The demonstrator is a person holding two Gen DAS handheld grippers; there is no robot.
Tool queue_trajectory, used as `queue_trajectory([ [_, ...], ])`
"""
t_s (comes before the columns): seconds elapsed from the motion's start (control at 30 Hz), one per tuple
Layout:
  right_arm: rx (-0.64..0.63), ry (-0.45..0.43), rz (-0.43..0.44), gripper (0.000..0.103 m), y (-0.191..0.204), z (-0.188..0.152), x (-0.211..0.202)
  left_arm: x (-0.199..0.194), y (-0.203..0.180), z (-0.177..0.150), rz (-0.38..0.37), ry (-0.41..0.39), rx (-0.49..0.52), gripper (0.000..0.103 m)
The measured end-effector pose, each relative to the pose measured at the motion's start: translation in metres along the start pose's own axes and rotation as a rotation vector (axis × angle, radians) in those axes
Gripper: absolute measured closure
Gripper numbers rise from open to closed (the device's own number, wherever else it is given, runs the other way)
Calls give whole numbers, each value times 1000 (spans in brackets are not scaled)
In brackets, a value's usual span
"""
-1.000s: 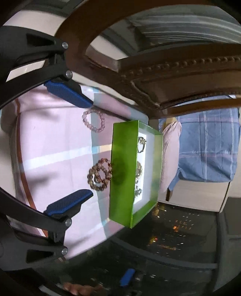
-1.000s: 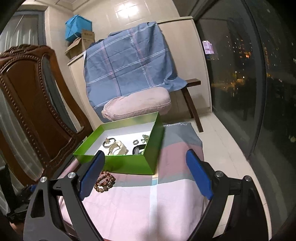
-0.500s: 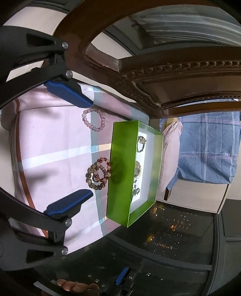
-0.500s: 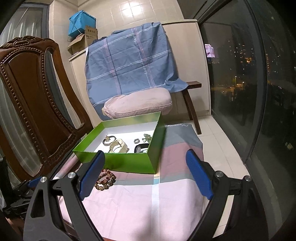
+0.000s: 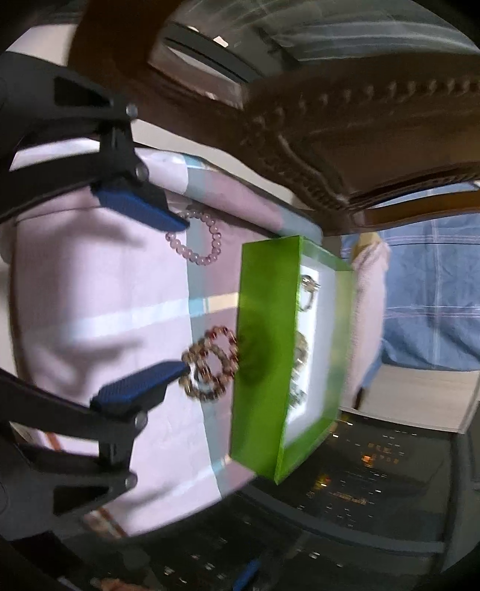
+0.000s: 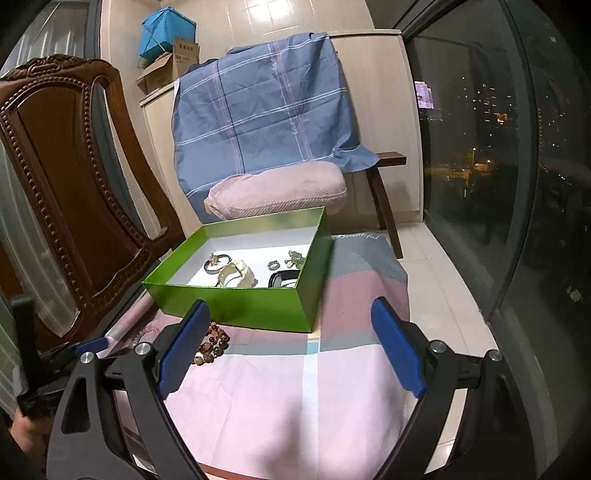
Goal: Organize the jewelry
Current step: 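Grasp the red bead bracelet with the right gripper while the left grasps the pink bead bracelet, then lift both bead bracelets and carry them toward the green box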
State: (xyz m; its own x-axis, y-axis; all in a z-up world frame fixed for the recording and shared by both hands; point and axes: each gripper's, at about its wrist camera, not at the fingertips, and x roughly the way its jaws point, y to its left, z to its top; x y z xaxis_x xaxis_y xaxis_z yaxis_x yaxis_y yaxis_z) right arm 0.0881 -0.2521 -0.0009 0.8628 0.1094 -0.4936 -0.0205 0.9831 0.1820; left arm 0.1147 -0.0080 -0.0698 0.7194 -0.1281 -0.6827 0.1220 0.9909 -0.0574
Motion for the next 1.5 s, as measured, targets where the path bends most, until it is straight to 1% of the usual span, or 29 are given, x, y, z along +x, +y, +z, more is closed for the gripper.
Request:
queue_trajectory([
  [0.03, -3, 5, 2, 16, 1, -1, 1, 10, 1, 2, 12, 21, 5, 43],
  [0.07, -7, 13, 6, 16, 2, -1, 2, 16, 3, 4, 19, 34, 5, 46],
  [0.2, -21, 35, 17, 16, 6, -4, 5, 44, 11, 9, 43, 87, 0, 52],
  [0.27, -33, 41, 27, 16, 10, -5, 5, 58, 13, 10, 52, 121, 5, 57],
  [0.3, -39, 43, 32, 16, 11, -6, 6, 67, 14, 10, 60, 150, 6, 59],
  [0.33, -50, 47, 34, 16, 14, -7, 7, 72, 17, 11, 58, 150, -5, 60],
  [0.4, -71, 58, 30, 16, 19, -10, 9, 75, 22, 14, 60, 161, -32, 66],
  [0.43, -83, 66, 28, 16, 22, -12, 12, 75, 23, 14, 62, 163, -39, 78],
  [0.47, -93, 77, 28, 16, 26, -14, 15, 74, 25, 15, 58, 167, -46, 93],
  [0.5, -98, 83, 30, 16, 28, -14, 17, 74, 25, 15, 51, 173, -50, 95],
  [0.6, -119, 100, 42, 18, 41, -18, 28, 69, 25, 15, 16, 194, -55, 95],
  [0.63, -129, 108, 42, 18, 45, -19, 33, 62, 22, 15, -4, 190, -59, 95],
  [0.7, -145, 136, 44, 18, 55, -22, 45, 38, 13, 18, -33, 144, -41, 95],
  [0.8, -160, 174, 51, 20, 70, -25, 66, -20, 7, 24, -85, -4, -21, 95],
  [0.87, -184, 193, 46, 23, 80, -26, 79, -48, 8, 27, -103, -76, -18, 95],
  [0.97, -215, 231, 37, 28, 91, -27, 106, -76, 8, 32, -123, -157, -1, 95],
  [1.0, -217, 246, 35, 33, 92, -28, 113, -81, 9, 32, -124, -174, -2, 95],
  [1.1, -194, 323, 45, 43, 96, -30, 141, -83, 15, 34, -121, -167, 0, 95],
  [1.2, -201, 347, 45, 51, 103, -32, 157, -76, 14, 40, -119, -156, -6, 95],
  [1.23, -202, 361, 54, 60, 105, -33, 164, -78, 18, 38, -122, -154, -8, 95],
  [1.27, -205, 382, 64, 65, 108, -35, 171, -79, 21, 38, -125, -150, -10, 95],
  [1.3, -214, 416, 71, 73, 111, -40, 180, -82, 24, 35, -127, -148, -12, 95],
  [1.33, -217, 417, 70, 92, 112, -39, 183, -81, 25, 36, -127, -145, -16, 95],
  [1.37, -216, 420, 81, 95, 113, -38, 184, -79, 26, 37, -128, -140, -18, 95],
  [1.4, -211, 429, 88, 95, 113, -38, 185, -78, 24, 36, -127, -138, -19, 95],
  [1.5, -196, 400, 95, 95, 111, -33, 167, -80, 24, 36, -129, -142, -27, 95],
])
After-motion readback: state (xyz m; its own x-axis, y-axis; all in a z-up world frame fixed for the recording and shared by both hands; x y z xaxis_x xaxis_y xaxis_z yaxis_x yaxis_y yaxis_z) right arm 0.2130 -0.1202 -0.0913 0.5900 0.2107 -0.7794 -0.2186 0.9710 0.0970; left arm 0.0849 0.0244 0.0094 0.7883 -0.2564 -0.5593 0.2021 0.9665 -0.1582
